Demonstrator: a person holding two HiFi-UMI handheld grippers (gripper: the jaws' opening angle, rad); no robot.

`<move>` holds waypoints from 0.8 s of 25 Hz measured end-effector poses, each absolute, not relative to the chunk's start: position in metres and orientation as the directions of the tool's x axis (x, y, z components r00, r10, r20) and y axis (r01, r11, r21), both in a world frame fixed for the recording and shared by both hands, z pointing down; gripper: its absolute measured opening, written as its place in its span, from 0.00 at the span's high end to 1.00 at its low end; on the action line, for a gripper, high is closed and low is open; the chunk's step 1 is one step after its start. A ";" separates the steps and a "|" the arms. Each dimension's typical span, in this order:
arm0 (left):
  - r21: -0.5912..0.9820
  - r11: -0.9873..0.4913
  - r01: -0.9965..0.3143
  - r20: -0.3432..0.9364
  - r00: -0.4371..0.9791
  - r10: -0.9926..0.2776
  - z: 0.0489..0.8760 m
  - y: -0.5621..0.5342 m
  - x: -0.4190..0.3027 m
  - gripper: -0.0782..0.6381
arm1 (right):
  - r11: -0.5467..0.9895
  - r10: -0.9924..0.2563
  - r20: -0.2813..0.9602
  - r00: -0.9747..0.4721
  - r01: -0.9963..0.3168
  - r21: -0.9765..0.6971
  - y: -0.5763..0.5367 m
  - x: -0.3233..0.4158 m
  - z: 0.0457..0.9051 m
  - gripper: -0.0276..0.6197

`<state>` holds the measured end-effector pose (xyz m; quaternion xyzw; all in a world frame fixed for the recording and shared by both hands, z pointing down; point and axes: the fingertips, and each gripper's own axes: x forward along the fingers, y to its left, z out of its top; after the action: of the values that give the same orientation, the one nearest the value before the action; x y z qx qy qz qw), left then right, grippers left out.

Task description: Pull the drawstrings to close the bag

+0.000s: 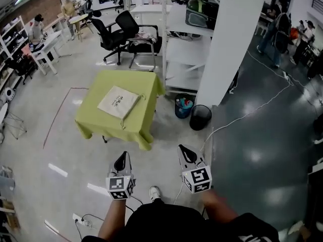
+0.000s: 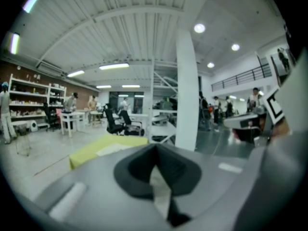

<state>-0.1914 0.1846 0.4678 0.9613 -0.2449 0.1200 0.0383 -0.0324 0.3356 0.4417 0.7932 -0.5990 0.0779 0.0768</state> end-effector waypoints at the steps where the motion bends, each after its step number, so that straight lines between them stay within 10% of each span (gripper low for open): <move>1: 0.011 -0.877 -0.480 0.245 0.852 -0.463 0.468 0.174 -0.190 0.89 | -0.278 -0.936 0.215 0.278 -0.960 0.031 0.326 -0.028 0.441 0.95; 20: 0.089 -0.882 -0.463 0.275 0.862 -0.425 0.496 0.077 -0.170 0.89 | -0.250 -0.917 0.255 0.308 -0.939 0.236 0.216 -0.020 0.438 0.95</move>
<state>-0.1702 0.0766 0.4962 0.9619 -0.2309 0.1246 0.0763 -0.0200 0.2156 0.4384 0.7899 -0.5873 0.0324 0.1734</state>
